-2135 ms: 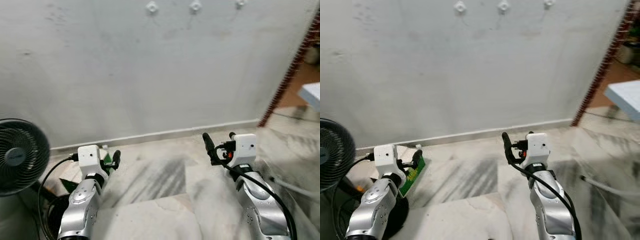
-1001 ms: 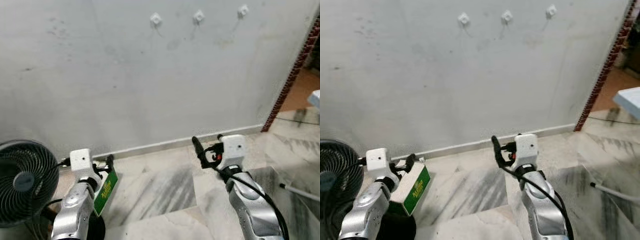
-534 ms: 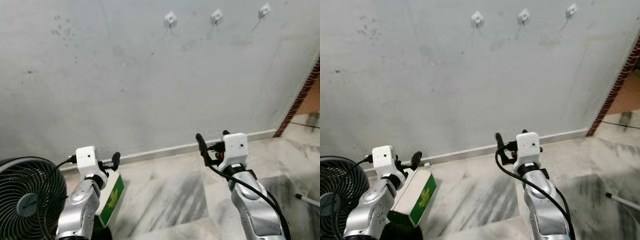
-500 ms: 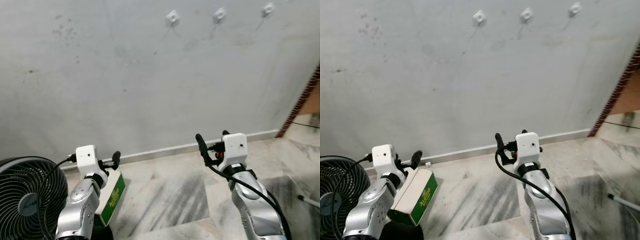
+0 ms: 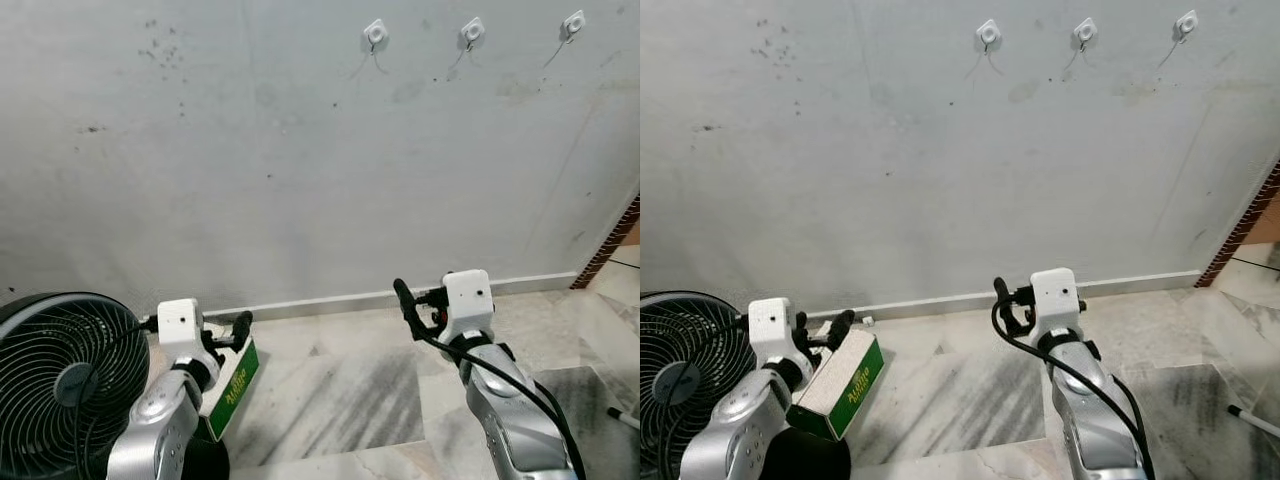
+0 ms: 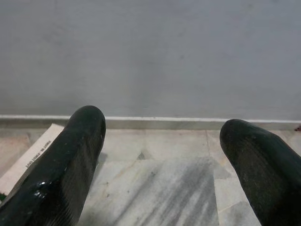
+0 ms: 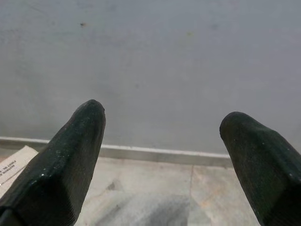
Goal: Hang keys on a hook
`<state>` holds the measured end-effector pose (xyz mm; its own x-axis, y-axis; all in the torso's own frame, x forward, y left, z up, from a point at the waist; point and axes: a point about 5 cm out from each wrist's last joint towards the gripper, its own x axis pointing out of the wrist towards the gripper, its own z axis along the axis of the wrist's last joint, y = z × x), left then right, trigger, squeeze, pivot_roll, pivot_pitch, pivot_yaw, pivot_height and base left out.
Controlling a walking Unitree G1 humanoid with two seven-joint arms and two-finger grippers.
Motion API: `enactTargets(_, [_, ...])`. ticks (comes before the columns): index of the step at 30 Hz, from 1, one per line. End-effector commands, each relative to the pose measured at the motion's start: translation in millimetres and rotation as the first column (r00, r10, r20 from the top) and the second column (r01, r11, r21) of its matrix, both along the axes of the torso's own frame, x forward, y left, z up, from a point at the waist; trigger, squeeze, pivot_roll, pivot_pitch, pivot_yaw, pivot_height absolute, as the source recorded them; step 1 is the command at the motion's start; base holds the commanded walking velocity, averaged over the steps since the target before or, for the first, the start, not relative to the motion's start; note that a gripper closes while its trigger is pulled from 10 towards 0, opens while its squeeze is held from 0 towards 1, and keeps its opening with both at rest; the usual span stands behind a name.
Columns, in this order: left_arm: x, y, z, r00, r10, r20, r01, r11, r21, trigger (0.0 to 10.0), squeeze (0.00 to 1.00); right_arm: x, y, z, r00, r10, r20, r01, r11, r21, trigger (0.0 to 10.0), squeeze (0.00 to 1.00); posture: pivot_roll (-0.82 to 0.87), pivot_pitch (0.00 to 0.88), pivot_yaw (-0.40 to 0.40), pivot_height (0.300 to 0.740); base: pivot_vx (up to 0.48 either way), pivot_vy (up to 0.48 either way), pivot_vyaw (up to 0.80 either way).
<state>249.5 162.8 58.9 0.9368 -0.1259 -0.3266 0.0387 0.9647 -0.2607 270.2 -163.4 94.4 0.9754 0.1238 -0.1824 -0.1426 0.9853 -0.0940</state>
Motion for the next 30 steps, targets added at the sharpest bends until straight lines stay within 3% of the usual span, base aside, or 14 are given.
enactTargets(1, [-1.4,0.3,1,1.000,0.030,0.002,-0.030,0.999,-0.012,10.0,0.00,-1.5,-5.5,5,0.999,-0.028,0.018,0.028,1.000,0.003,10.0,0.00,-0.05,0.000,0.075,0.740,0.000,-0.356,0.00])
enactTargets(13, [3.0,7.6,6,0.999,0.047,0.024,-0.046,0.999,-0.006,10.0,0.00,-1.9,-9.7,4,1.000,-0.027,0.012,0.027,1.000,-0.014,10.0,0.00,-0.05,0.000,0.068,0.740,0.000,-0.395,0.00])
enactTargets(20, [3.6,5.6,5,0.999,0.037,0.015,-0.037,0.999,-0.012,10.0,0.00,1.5,-21.3,14,0.995,-0.081,0.051,0.084,0.995,-0.056,10.0,0.00,-0.06,0.000,0.077,0.740,0.000,-0.480,0.00])
enactTargets(24, [4.2,3.9,5,0.999,0.038,0.015,-0.037,0.999,-0.019,10.0,0.00,1.3,-19.4,17,0.996,-0.040,0.073,0.047,0.995,-0.092,10.0,0.00,-0.06,0.000,0.073,0.740,0.000,-0.480,0.00])
enactTargets(25, [4.1,3.5,5,0.999,0.039,0.014,-0.038,0.999,-0.021,10.0,0.00,0.5,-15.8,17,0.997,-0.015,0.076,0.019,0.999,-0.048,10.0,0.00,-0.06,0.000,0.073,0.740,0.000,-0.480,0.00])
enactTargets(30, [3.0,3.2,4,0.999,0.041,0.008,-0.041,0.999,-0.022,10.0,0.00,-1.6,-11.7,19,0.996,0.002,0.090,0.001,0.999,-0.038,10.0,0.00,-0.07,0.000,0.071,0.740,0.000,-0.480,0.00])
